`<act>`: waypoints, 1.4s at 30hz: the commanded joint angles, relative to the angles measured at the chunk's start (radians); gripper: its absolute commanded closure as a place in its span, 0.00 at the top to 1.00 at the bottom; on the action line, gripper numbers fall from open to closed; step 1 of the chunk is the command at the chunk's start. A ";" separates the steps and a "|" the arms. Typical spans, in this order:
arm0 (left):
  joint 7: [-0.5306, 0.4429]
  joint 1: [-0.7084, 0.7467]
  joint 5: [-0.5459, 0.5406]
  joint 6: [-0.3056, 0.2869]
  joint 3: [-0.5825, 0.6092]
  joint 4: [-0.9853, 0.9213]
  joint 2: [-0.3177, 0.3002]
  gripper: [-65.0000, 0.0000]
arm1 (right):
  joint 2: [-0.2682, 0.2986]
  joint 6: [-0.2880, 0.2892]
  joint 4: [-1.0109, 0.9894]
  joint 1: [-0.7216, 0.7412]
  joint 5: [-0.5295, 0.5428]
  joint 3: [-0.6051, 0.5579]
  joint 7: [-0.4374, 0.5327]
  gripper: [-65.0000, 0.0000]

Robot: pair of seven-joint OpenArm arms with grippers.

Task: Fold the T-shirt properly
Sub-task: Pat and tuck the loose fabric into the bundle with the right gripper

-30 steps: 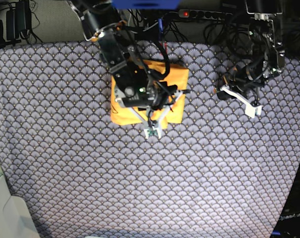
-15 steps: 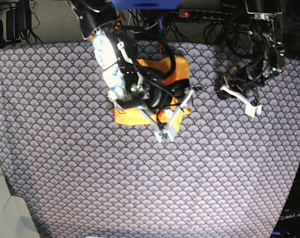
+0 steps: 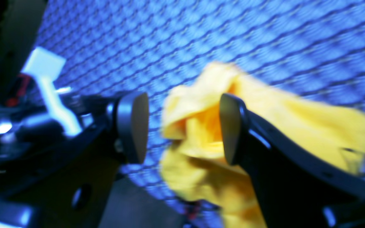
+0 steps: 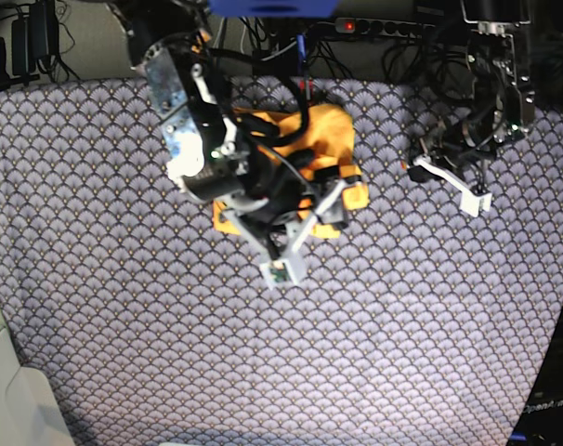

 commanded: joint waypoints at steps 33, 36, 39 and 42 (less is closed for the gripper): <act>0.057 0.024 -0.012 -0.009 -0.264 0.015 -0.070 0.00 | 0.170 0.296 0.030 -0.227 0.004 0.014 0.189 0.00; 0.057 0.023 -0.012 -0.009 -0.264 0.015 -0.070 0.00 | 0.170 0.415 0.059 -0.250 0.004 -0.003 0.190 0.00; 0.057 0.023 -0.012 -0.009 -0.264 0.013 -0.070 0.00 | 0.170 0.458 0.056 -0.250 0.004 -0.011 0.190 0.00; 0.057 0.021 -0.012 -0.009 -0.264 0.015 -0.074 0.00 | 0.170 0.455 0.056 -0.236 0.001 -0.005 0.195 0.00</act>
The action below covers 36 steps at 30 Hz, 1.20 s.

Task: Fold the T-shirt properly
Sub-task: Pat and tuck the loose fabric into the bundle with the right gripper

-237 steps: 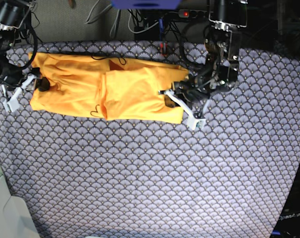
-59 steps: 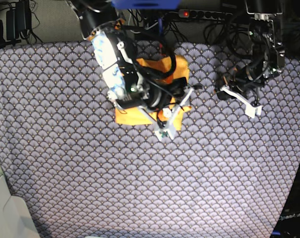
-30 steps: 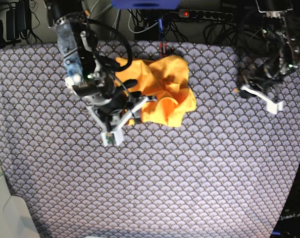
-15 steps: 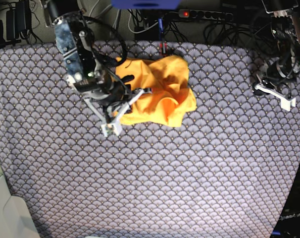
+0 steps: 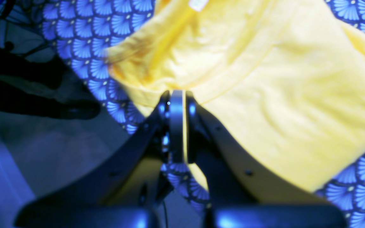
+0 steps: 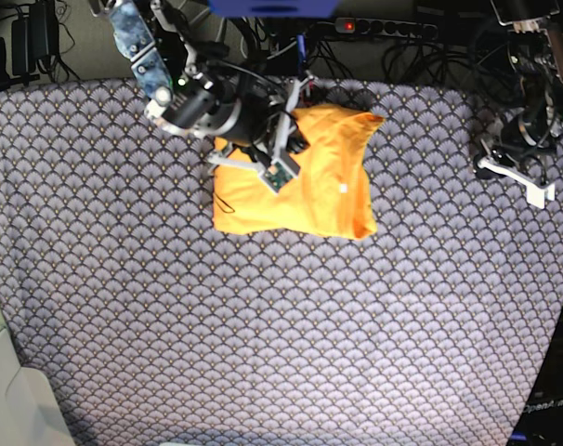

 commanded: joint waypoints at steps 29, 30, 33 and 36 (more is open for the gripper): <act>-0.012 0.070 -0.013 -0.006 -0.002 0.085 0.008 0.00 | -0.159 0.016 -0.529 0.323 0.008 -0.113 0.290 0.00; -0.011 0.083 -0.013 -0.006 0.000 0.107 0.008 0.00 | -0.147 0.016 -0.492 0.322 0.008 -0.108 0.286 0.00; 0.034 0.104 -0.013 -0.006 0.001 0.173 0.008 0.00 | -0.080 0.010 -0.339 0.317 0.008 -0.104 0.247 0.00; 0.081 0.106 -0.013 -0.009 0.000 0.214 0.005 0.00 | -0.038 0.010 -0.239 0.312 0.008 -0.102 0.215 0.00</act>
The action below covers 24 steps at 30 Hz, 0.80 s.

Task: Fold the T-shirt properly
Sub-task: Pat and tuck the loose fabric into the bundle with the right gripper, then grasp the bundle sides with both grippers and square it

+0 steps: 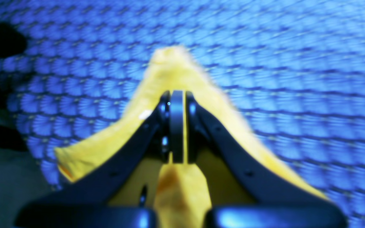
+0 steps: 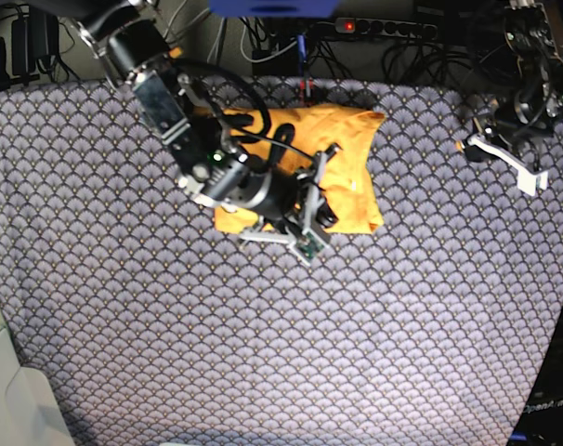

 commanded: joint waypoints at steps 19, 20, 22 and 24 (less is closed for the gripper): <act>0.114 -0.030 0.097 -0.128 0.526 0.063 -0.110 0.00 | 0.190 0.007 0.144 -0.153 0.014 0.261 0.000 0.00; 0.114 -0.036 0.098 -0.128 0.546 0.063 -0.110 0.00 | 0.190 0.007 0.147 -0.154 0.014 0.261 0.000 0.00; 0.116 -0.058 0.097 -0.125 0.564 0.063 -0.102 0.00 | 0.190 0.007 0.147 -0.154 0.014 0.261 0.000 0.00; 0.116 -0.066 0.092 -0.123 0.563 0.057 -0.096 0.00 | 0.188 0.007 0.147 -0.154 0.014 0.261 0.000 0.00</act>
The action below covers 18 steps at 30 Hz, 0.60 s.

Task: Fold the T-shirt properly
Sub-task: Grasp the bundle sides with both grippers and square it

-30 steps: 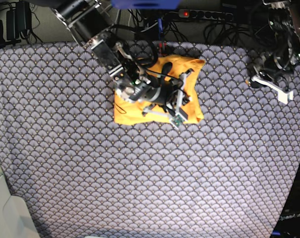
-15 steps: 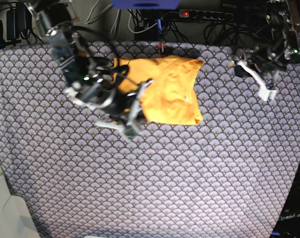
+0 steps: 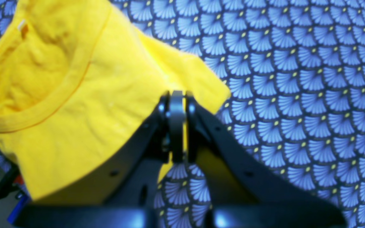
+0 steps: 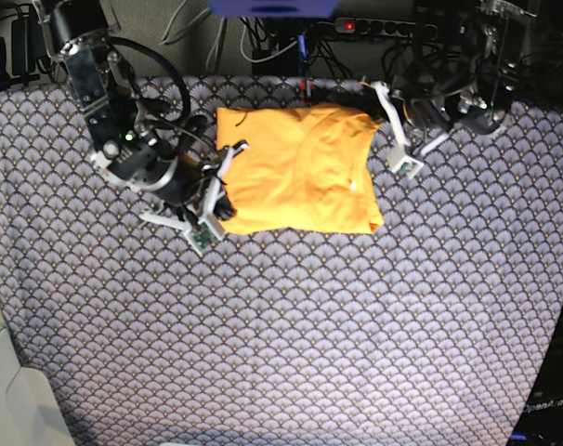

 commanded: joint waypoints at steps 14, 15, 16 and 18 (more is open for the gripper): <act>0.011 -0.144 -0.007 0.003 0.025 -0.197 0.078 0.00 | 0.005 0.001 0.020 0.014 0.007 0.015 0.019 0.00; 0.011 -0.157 -0.007 0.003 0.025 -0.220 0.084 0.00 | 0.005 0.001 0.020 0.014 0.007 0.037 0.019 0.00; 0.011 -0.164 -0.007 0.003 0.025 -0.238 0.087 0.00 | 0.005 0.001 0.020 0.014 0.007 0.060 0.019 0.00; 0.011 -0.175 -0.007 0.003 0.025 -0.261 0.089 0.00 | 0.003 0.003 0.018 0.017 0.007 0.092 0.021 0.00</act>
